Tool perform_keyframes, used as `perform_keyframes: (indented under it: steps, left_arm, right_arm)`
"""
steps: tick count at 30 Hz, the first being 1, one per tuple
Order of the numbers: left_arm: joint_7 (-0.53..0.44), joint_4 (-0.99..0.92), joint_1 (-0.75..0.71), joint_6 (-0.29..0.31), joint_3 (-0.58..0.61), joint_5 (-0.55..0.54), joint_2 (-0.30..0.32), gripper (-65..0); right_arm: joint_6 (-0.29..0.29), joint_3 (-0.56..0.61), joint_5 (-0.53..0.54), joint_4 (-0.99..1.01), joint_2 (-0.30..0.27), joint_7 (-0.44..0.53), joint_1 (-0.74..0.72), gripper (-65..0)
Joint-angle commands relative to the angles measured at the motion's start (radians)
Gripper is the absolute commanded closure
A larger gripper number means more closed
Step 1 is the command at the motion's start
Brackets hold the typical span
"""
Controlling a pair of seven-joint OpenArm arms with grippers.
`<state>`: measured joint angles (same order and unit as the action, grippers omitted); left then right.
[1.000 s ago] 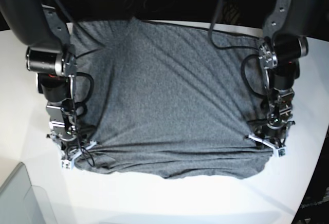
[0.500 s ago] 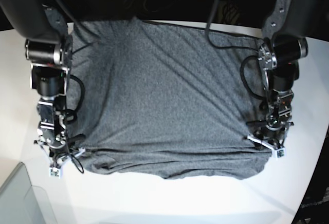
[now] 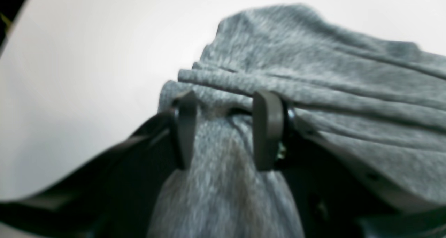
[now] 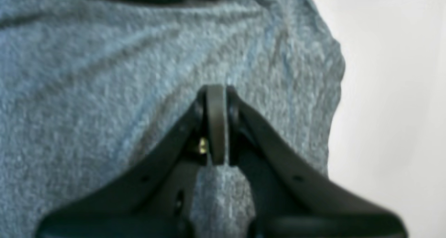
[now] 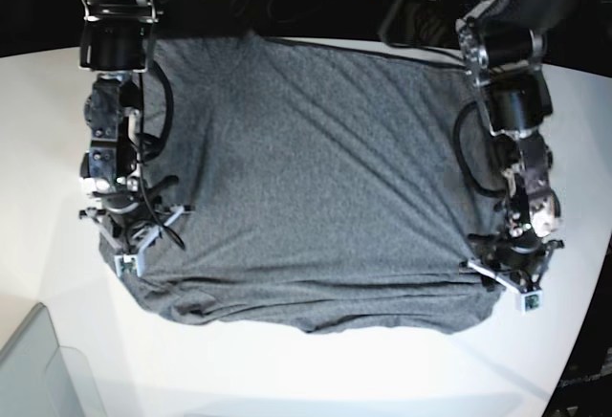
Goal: Layout the t-shirt on the table in an organized manner, then fold the t-shirt properly
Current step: 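Drag the shirt with both grippers toward the robot, spreading it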
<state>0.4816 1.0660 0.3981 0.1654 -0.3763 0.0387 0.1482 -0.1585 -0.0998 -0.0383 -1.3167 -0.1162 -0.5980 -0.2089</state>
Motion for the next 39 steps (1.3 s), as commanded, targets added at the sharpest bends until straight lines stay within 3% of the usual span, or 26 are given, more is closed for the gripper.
perform_keyframes:
  steps: [1, 7, 11, 17, 19, 26, 33, 39]
  left_arm:
    - [0.027, 0.092, -0.026, 0.003, 0.0, -0.003, 0.003, -26.2]
    - [0.137, 0.337, -0.279, 0.003, 0.003, -0.003, -0.025, -26.4]
    - [0.134, 0.339, -0.377, 0.003, 0.003, -0.003, -0.02, -26.5]
    - [0.133, 0.32, -0.426, 0.003, 0.003, 0.005, -0.015, -26.4]
    - [0.124, 0.273, -0.422, 0.003, 0.004, 0.007, -0.019, -26.4]
    - [-0.097, 0.03, -0.357, 0.003, 0.004, 0.008, -0.014, -26.3]
    - [-0.182, -0.188, -0.195, 0.003, 0.004, 0.039, 0.008, -26.3]
    - [-0.194, -0.211, -0.138, 0.003, 0.003, 0.128, -0.003, -26.3]
  right_arm:
    - [0.004, -0.001, 0.004, -0.017, -0.006, 0.028, -0.013, 0.0]
    - [0.004, -0.001, 0.004, -0.01, -0.009, 0.029, -0.005, 0.0]
    - [0.004, 0.001, 0.004, 0.068, -0.01, 0.046, -0.042, 0.0]
    - [0.003, 0.001, -0.001, 0.3, -0.033, 0.155, -0.128, 0.0]
    - [0.003, 0.001, -0.001, 0.4, -0.05, 0.206, -0.168, 0.0]
    - [0.003, 0.005, -0.002, 0.701, -0.084, 0.367, -0.321, 0.0]
    - [0.006, 0.007, -0.004, 0.905, -0.104, 0.513, -0.462, 0.0]
    - [0.007, 0.008, -0.004, 0.931, -0.106, 0.524, -0.519, 0.0]
